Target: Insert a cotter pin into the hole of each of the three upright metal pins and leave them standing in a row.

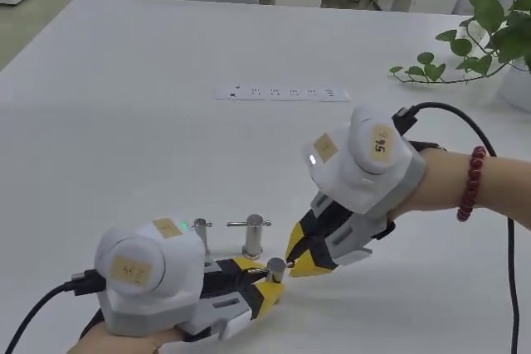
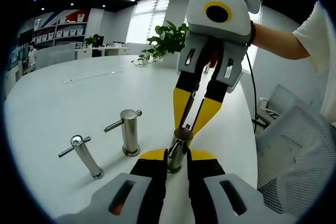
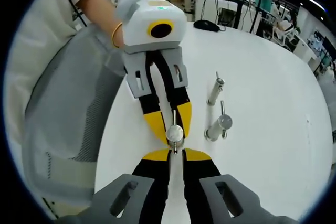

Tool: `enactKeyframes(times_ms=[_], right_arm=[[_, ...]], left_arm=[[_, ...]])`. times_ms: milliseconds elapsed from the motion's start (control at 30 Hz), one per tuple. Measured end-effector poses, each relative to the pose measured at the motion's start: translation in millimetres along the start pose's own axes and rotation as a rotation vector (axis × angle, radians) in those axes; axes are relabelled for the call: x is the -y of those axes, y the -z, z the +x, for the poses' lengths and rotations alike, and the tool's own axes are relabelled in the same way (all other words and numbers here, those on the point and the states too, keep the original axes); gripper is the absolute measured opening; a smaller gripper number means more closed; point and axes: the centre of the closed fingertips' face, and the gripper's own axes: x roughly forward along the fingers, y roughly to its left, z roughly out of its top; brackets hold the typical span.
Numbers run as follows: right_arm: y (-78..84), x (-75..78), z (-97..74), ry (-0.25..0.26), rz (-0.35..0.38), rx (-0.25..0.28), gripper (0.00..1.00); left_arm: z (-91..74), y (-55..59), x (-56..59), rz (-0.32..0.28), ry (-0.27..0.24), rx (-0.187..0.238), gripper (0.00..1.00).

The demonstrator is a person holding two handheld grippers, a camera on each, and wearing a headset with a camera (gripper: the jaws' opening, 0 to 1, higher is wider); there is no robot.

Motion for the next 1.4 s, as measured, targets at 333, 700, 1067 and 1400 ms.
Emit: enactKeyframes(times_ms=[333,700,1067,1400], right_arm=[[2.0,-0.5,-1.9,0.001,-0.005,0.003,0.03],[1.5,-0.9,-0.1,-0.002,-0.003,-0.005,0.03],[-0.9,-0.2,-0.2,0.009,0.049,0.013,0.11],[-9.7,-0.3,0.0,0.028,0.091,0.063,0.19]], left_arm=[[0.3,0.7,-0.3,-0.004,0.001,0.005,0.13],[1.2,1.1,-0.3,0.008,0.001,0.003,0.12],[1.1,1.5,-0.4,0.022,-0.012,-0.007,0.13],[-3.6,-2.9,-3.2,0.032,-0.024,-0.006,0.19]])
